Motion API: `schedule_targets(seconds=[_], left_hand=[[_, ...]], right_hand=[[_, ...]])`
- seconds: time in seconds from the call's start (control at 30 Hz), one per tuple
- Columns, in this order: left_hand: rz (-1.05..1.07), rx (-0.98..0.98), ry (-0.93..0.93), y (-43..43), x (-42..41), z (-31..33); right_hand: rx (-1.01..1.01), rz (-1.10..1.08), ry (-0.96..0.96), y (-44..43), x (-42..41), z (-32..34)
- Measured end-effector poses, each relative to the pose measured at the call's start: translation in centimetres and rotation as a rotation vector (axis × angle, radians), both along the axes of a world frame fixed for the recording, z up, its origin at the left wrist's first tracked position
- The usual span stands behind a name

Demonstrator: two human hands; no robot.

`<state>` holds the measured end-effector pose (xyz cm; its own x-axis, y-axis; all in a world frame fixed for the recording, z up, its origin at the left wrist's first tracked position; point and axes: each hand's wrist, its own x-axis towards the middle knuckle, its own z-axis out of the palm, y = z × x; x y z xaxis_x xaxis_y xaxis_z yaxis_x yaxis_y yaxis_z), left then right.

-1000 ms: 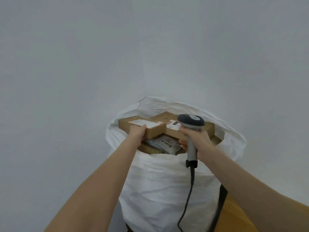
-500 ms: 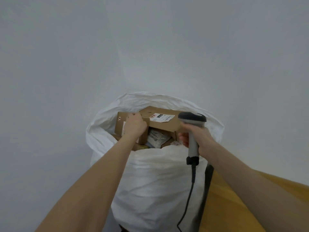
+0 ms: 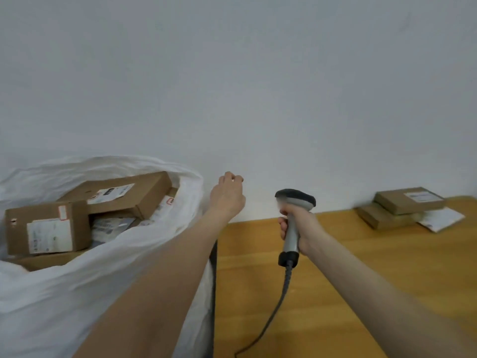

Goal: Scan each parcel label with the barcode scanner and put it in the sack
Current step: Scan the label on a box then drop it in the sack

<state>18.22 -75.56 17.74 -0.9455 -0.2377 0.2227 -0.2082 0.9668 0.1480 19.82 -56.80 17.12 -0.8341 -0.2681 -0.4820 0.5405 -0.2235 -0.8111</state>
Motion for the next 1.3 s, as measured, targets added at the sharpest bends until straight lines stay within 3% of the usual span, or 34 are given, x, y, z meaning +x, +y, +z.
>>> schedule_targets(seconds=[0.33, 0.6, 0.8, 1.17, 1.3], left_hand=[[-0.321, 0.034, -0.269, 20.9, -10.1, -6.8], [-0.356, 0.07, -0.409, 38.2, -21.2, -11.7], [-0.229, 0.363, -0.497, 45.5, -28.1, -15.2], [0.254, 1.164, -0.522, 49.2, -39.9, -22.7], [0.338, 1.287, -0.529, 50.0, -42.4, -24.7]], right_hand=[[0.03, -0.257, -0.115, 20.3, -6.9, -6.1], [0.106, -0.355, -0.177, 36.6, -17.8, -9.8], [0.117, -0.474, -0.213, 44.4, -25.0, -11.2], [0.127, -0.51, -0.227, 47.4, -33.7, -15.3], [0.111, -0.497, -0.237, 47.4, -35.1, -17.2]])
